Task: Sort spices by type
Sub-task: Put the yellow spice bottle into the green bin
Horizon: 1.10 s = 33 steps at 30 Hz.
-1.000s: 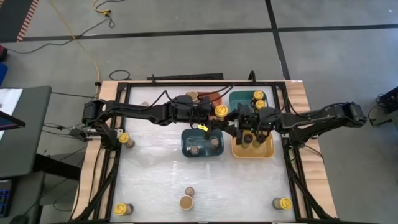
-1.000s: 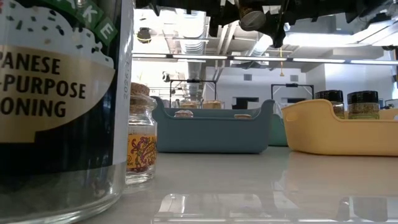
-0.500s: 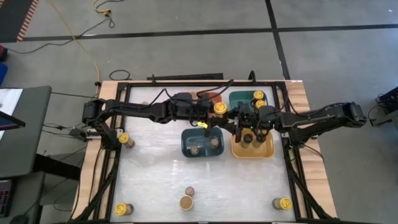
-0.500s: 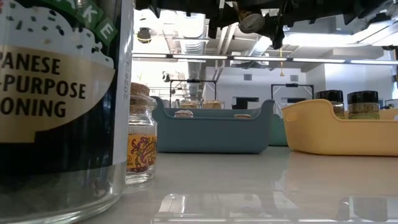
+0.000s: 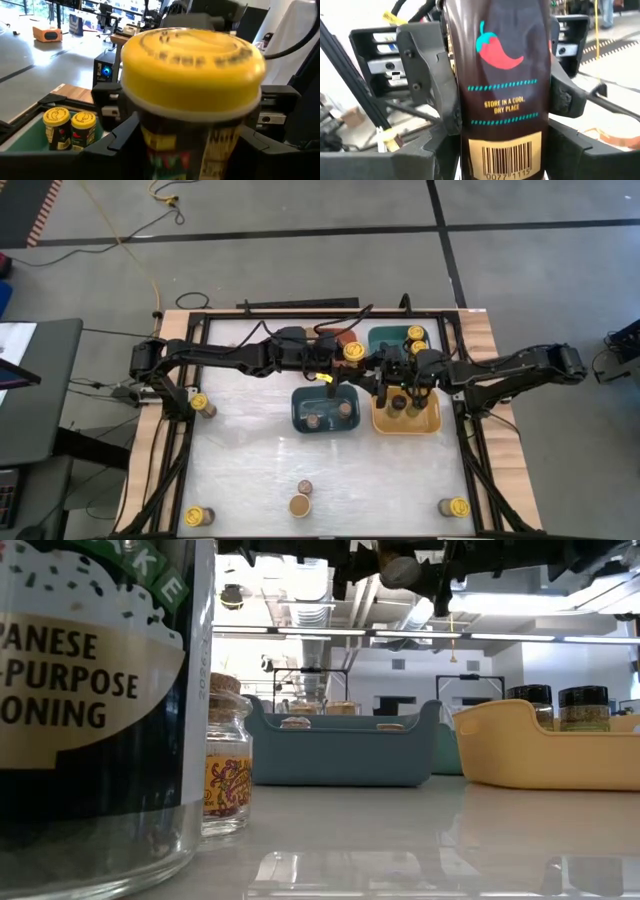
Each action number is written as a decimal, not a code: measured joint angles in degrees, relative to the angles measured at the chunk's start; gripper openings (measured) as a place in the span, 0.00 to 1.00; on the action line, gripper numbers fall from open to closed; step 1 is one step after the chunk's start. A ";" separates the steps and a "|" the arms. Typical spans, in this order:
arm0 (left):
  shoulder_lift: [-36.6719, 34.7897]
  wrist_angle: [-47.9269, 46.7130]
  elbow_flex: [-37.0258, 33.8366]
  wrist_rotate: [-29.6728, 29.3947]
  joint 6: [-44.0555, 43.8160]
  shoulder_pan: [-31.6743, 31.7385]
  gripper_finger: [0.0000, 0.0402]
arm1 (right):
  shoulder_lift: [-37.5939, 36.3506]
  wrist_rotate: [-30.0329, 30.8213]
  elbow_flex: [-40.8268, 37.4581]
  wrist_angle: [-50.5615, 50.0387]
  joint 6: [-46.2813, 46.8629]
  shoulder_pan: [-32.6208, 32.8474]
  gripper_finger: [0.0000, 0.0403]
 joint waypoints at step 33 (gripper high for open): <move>0.03 -0.37 0.20 0.15 -1.05 -0.17 0.51 | 4.51 -0.40 -0.15 11.23 -0.04 -1.31 0.62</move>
